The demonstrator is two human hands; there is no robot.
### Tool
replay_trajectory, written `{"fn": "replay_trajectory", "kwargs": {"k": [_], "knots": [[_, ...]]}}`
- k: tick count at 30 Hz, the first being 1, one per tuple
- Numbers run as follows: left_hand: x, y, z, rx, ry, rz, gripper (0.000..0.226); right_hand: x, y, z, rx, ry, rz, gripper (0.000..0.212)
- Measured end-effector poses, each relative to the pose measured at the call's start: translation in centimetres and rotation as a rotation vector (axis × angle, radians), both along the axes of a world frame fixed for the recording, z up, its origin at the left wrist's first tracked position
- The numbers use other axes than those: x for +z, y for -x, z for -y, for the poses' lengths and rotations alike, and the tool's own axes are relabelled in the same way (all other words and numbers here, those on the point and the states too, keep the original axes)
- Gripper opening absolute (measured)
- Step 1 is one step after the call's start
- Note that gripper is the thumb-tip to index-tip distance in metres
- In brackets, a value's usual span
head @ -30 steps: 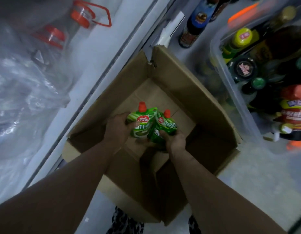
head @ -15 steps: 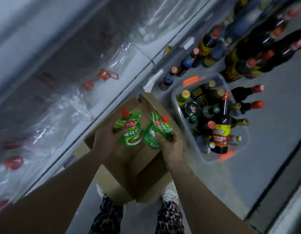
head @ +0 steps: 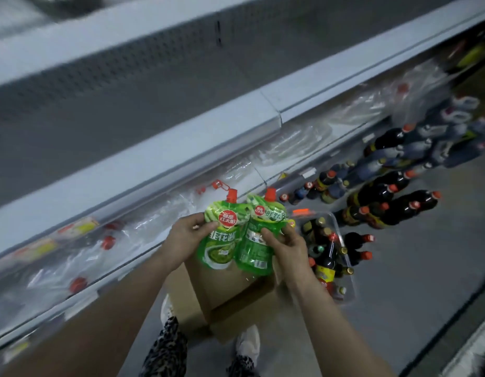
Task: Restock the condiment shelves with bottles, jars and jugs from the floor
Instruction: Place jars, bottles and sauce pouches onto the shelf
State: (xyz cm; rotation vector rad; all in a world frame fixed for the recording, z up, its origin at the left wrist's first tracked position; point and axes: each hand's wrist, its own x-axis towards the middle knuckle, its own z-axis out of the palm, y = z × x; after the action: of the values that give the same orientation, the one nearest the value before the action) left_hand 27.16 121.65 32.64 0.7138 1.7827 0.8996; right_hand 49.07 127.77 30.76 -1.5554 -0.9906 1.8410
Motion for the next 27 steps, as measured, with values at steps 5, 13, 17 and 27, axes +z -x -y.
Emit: {"fn": "replay_trajectory", "kwargs": {"k": [5, 13, 17, 27], "knots": [[8.8, 1.6, 2.9, 0.139, -0.083, 0.011, 0.013, 8.9, 2.4, -0.2, 0.128, -0.111, 0.033, 0.034], [20.2, 5.0, 7.7, 0.273, -0.247, -0.241, 0.024, 22.0, 10.1, 0.6, 0.502, -0.429, 0.070, 0.018], [24.5, 6.0, 10.5, 0.388, -0.320, -0.319, 0.015, 27.6, 13.5, 2.0, 0.665, -0.486, -0.004, 0.014], [30.5, 9.9, 17.1, 0.629, -0.456, -0.245, 0.007, 34.7, 19.6, 7.3, 0.794, -0.340, -0.291, 0.018]]}}
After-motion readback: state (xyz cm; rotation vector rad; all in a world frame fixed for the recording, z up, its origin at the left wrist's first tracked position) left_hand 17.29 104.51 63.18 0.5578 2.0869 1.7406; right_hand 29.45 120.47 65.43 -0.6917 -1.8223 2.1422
